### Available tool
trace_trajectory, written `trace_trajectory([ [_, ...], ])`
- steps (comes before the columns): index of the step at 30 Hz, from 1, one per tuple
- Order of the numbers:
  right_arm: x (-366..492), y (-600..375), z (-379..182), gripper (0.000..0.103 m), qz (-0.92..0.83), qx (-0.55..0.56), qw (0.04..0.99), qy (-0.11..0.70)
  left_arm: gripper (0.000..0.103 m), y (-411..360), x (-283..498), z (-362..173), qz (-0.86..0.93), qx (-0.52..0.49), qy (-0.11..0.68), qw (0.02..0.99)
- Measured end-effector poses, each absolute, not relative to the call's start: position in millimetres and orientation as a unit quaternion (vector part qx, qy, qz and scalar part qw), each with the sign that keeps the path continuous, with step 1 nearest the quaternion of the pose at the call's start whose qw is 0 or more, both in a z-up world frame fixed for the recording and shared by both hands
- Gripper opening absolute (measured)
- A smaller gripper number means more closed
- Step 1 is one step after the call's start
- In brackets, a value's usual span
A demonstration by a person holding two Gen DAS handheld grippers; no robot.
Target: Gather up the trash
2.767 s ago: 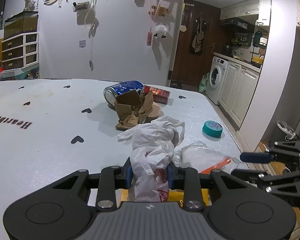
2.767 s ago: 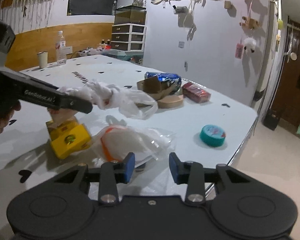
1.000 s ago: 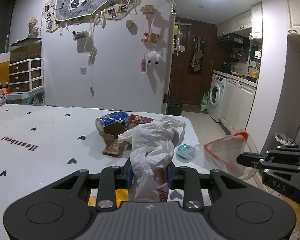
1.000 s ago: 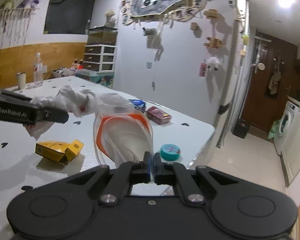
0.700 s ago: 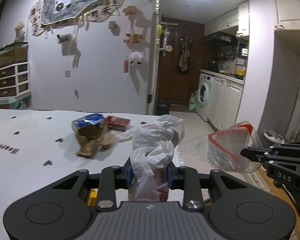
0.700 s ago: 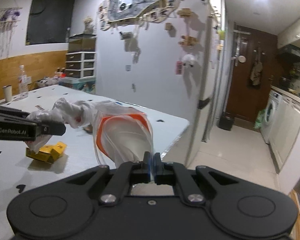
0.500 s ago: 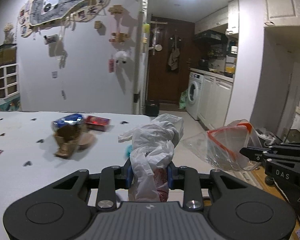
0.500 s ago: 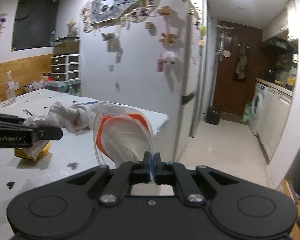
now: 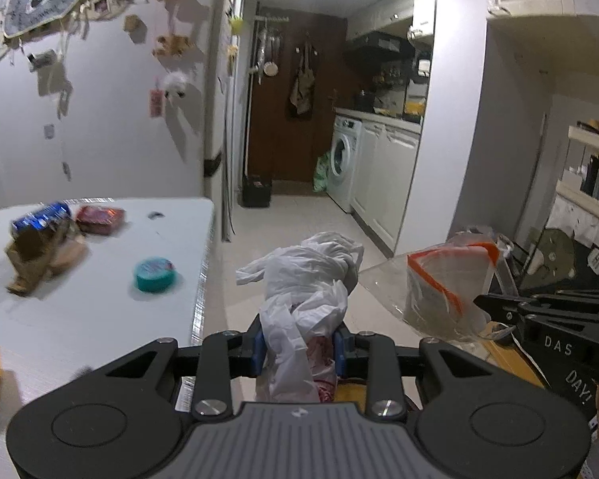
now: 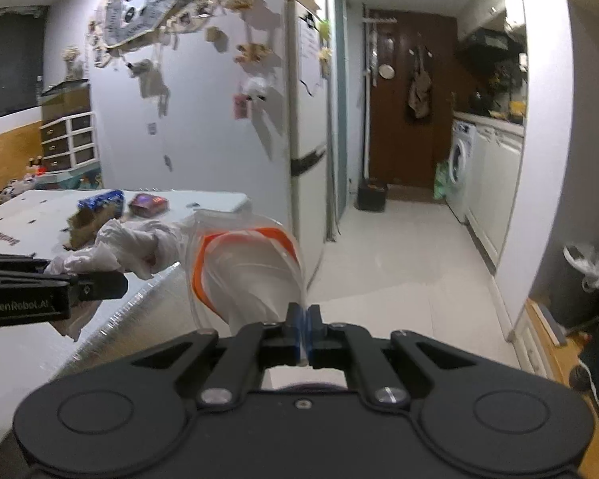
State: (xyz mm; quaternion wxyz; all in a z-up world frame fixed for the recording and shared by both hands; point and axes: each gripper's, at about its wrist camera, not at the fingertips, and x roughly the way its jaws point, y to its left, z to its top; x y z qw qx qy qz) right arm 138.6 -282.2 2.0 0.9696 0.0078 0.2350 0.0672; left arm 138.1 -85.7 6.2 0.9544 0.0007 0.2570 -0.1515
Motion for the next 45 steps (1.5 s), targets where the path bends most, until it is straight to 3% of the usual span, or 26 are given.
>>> trace_trajectory([
  [30,210,-351,-184,0.003,-0.036,0.133,0.891,0.432,0.033,-144,237,-205,-0.089,-0.067,0.490,0.864],
  [45,258,-325,-232,0.003,-0.047,0.114,0.845,0.521,0.035,-169,269,-251,-0.107,-0.063,0.541,0.832],
])
